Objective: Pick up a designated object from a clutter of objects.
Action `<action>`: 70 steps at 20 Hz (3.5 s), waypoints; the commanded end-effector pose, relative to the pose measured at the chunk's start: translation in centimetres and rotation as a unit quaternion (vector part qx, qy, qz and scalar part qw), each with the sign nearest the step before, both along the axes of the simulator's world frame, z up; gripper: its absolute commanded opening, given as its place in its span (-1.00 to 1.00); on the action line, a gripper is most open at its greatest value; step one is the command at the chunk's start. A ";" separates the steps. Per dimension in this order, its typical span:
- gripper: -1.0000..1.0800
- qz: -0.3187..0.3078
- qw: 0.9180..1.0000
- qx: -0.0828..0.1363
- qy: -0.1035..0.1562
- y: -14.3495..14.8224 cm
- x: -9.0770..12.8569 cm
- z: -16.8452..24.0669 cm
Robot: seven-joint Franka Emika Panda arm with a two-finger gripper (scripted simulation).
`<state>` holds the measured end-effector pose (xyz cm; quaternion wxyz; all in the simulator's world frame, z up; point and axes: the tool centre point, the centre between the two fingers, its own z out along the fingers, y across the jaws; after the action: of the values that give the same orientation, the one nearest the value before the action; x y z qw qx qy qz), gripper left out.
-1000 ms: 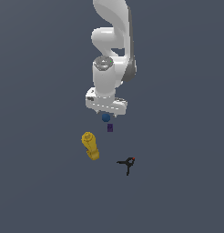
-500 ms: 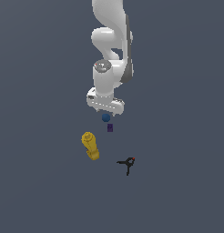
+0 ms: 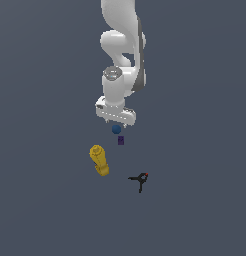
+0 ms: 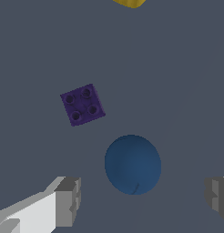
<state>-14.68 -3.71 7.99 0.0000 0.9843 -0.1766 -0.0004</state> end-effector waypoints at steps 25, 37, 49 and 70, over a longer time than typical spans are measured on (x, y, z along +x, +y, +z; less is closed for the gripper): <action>-1.00 -0.001 1.000 0.000 0.000 0.0 -0.1 -4.9; -1.00 -0.001 1.000 0.000 -0.001 -0.1 0.2 -3.9; -1.00 -0.001 1.000 0.000 0.000 -0.8 2.3 2.2; -1.00 -0.001 1.000 0.000 0.000 -2.8 8.4 19.8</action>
<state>-6.74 -6.31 26.32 0.0006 0.9840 -0.1780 0.0001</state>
